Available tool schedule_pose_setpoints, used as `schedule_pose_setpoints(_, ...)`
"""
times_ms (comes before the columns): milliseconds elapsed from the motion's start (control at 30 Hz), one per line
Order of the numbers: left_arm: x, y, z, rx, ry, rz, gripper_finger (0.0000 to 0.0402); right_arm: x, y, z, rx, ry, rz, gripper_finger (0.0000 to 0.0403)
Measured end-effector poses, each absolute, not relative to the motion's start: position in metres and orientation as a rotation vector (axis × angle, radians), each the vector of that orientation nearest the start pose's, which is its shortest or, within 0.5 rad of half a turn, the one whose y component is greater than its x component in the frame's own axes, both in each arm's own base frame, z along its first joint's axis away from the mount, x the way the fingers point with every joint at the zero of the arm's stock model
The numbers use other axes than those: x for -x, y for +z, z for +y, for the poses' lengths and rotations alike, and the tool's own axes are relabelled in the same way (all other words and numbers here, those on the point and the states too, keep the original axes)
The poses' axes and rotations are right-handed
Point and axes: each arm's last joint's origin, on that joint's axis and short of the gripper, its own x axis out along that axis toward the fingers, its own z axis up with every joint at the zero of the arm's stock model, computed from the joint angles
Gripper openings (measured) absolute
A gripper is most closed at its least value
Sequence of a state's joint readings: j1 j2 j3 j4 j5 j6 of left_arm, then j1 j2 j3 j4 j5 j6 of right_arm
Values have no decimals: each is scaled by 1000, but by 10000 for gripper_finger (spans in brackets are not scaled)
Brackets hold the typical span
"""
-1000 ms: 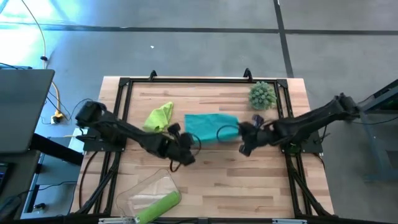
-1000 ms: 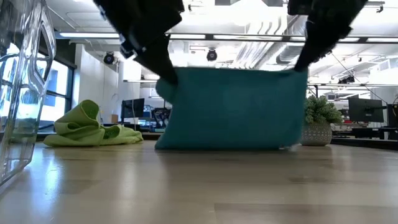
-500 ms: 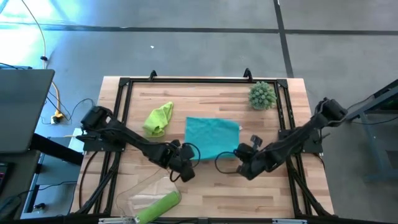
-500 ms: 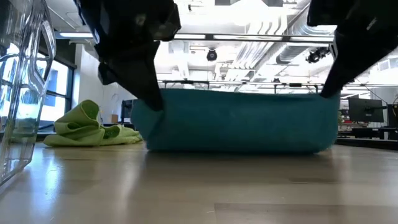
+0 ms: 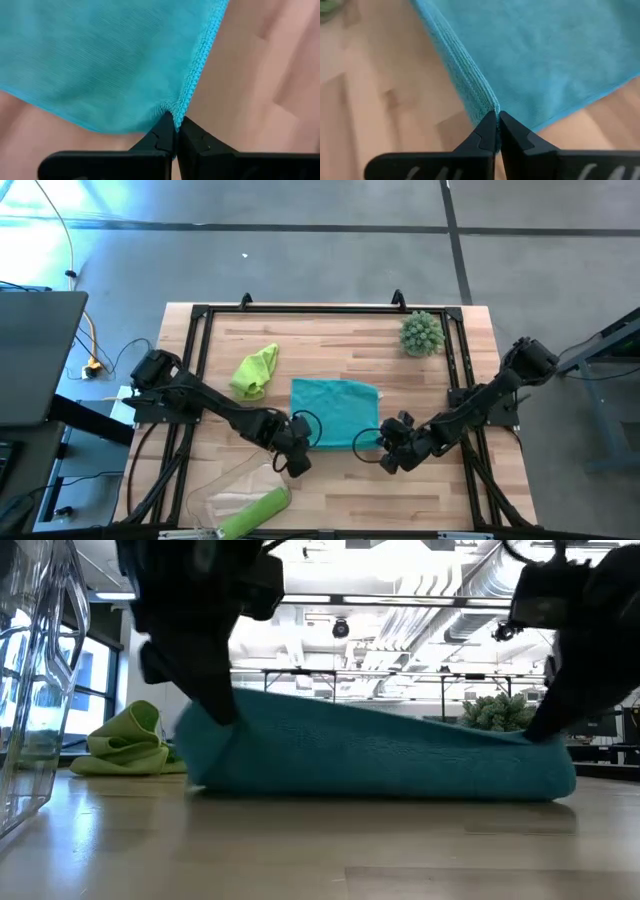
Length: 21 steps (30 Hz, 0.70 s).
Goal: Roll microfiber towels into tight, uniform cylinder then place into a basket
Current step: Roll the blue microfiber cloth
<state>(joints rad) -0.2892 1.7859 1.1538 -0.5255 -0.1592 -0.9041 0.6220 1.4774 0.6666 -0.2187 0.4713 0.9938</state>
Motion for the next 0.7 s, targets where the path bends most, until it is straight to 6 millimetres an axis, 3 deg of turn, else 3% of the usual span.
schedule_pose_setpoints(267,-336,176,-59,298,529,1064,0,-221,161,104,-358,-464,795,0)
schedule_pose_setpoints(700,-338,174,-18,94,487,1161,0,-240,160,47,-351,-618,809,0)
